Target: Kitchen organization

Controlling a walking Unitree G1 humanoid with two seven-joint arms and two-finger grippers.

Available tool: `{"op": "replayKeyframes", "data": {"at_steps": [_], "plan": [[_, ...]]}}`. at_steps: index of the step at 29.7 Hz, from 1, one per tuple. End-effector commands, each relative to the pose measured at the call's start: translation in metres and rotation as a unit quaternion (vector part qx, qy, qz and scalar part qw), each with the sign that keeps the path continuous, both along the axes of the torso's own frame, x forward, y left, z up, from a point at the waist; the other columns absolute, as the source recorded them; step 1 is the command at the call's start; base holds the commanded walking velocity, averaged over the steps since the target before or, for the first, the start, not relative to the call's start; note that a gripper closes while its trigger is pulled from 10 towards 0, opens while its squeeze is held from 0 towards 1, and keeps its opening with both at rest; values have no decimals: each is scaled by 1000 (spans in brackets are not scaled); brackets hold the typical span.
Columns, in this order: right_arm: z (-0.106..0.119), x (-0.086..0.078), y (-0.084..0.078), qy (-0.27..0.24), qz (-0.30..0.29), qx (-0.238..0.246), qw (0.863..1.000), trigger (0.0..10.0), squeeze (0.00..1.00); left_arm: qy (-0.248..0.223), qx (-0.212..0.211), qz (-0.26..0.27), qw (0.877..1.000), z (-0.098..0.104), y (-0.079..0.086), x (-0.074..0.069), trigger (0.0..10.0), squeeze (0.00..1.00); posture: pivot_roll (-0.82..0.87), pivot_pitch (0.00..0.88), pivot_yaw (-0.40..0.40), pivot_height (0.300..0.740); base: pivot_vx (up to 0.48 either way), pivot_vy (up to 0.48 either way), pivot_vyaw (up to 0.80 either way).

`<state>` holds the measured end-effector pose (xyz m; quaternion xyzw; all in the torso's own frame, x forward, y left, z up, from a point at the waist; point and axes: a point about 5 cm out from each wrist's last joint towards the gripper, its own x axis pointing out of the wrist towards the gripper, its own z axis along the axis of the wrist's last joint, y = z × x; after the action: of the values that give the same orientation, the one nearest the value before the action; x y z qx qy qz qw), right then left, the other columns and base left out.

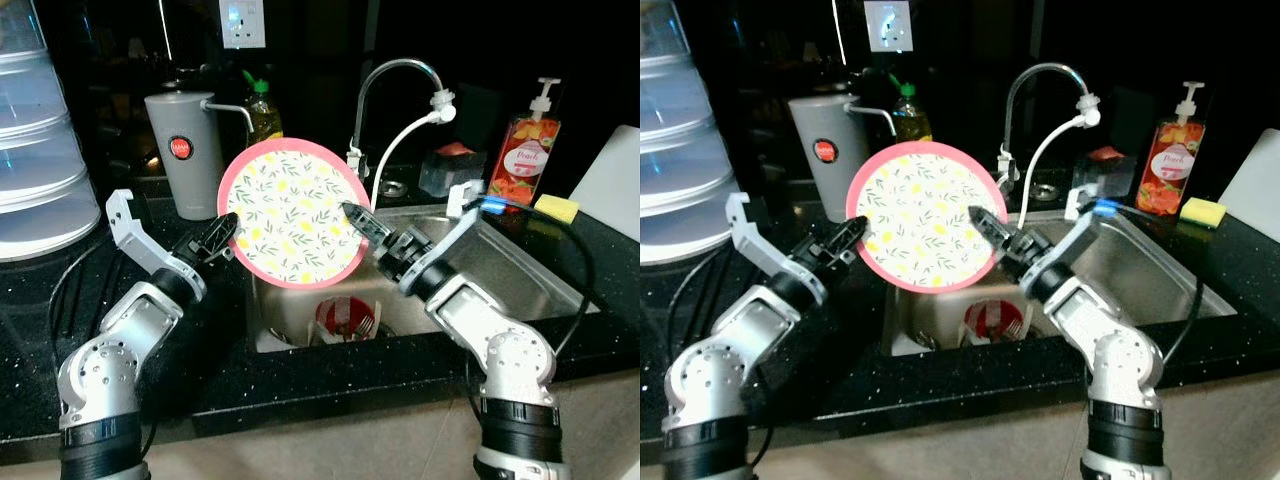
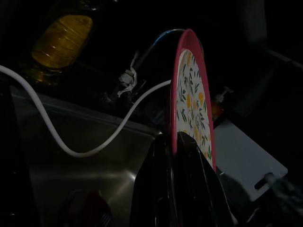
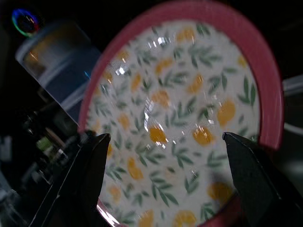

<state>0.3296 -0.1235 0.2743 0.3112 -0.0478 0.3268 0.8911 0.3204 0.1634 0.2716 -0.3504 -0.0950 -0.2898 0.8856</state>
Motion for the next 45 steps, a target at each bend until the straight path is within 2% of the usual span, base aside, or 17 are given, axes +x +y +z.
{"op": "replayKeyframes", "data": {"at_steps": [1, 9, 13, 20, 32, 36, 37, 39, 40, 42, 43, 45], "plan": [[-2, -2, 3, -1, 4, -23, 1000, 10000, 0, -31, -5, -17, 999, 12, -4, -6, 10000, 0, -30, 18, -3, 740, 0, 0, 0], [-5, 4, -1, 5, -33, -44, 998, 10000, 0, -44, 11, -34, 998, 13, -9, -11, 10000, 0, -28, 18, -3, 740, 0, 0, 0], [-5, 9, -10, 7, -67, -61, 996, 10000, 0, -49, 42, -30, 997, 11, -9, -12, 10000, 0, -32, 20, -5, 740, 0, 0, 0], [-10, 11, -12, 17, -79, -74, 994, 10000, 0, -57, 56, -28, 996, 12, -10, -14, 10000, 0, -32, 21, -6, 740, 0, 0, 0], [-14, 11, -8, 27, -60, -71, 995, 10000, 0, -74, 61, -44, 994, 16, -14, -17, 10000, 0, -31, 20, -8, 740, 0, 0, 0], [-12, 6, -2, 22, -14, -45, 999, 10000, 0, -74, 61, -46, 994, 16, -14, -18, 10000, 0, -31, 19, -8, 740, 0, 0, 0], [-10, 2, 1, 20, 19, -17, 999, 8392, 0, -71, 60, -45, 995, 15, -14, -17, 10000, 0, -32, 19, -9, 740, 0, 0, 0], [-9, 1, 1, 20, 27, -9, 999, 8392, 0, -70, 60, -45, 995, 15, -14, -17, 10000, 0, -32, 19, -9, 740, 0, 0, 0], [-9, 0, 1, 24, 35, 6, 999, 4941, 0, -68, 59, -44, 995, 14, -14, -17, 10000, 0, -32, 19, -9, 740, 0, 0, 0], [-10, 0, 1, 27, 39, 15, 999, 4941, 0, -67, 59, -43, 995, 14, -13, -16, 10000, 0, -31, 20, -8, 740, 0, 0, 0], [-11, 0, 1, 32, 44, 28, 998, 0, 0, -64, 54, -42, 996, 13, -13, -16, 10000, 0, -32, 19, -9, 740, 0, 0, 0], [-12, 0, 0, 38, 50, 42, 997, 0, 0, -61, 49, -41, 996, 12, -13, -15, 10000, 0, -31, 22, -9, 740, 0, 0, 0]]}}
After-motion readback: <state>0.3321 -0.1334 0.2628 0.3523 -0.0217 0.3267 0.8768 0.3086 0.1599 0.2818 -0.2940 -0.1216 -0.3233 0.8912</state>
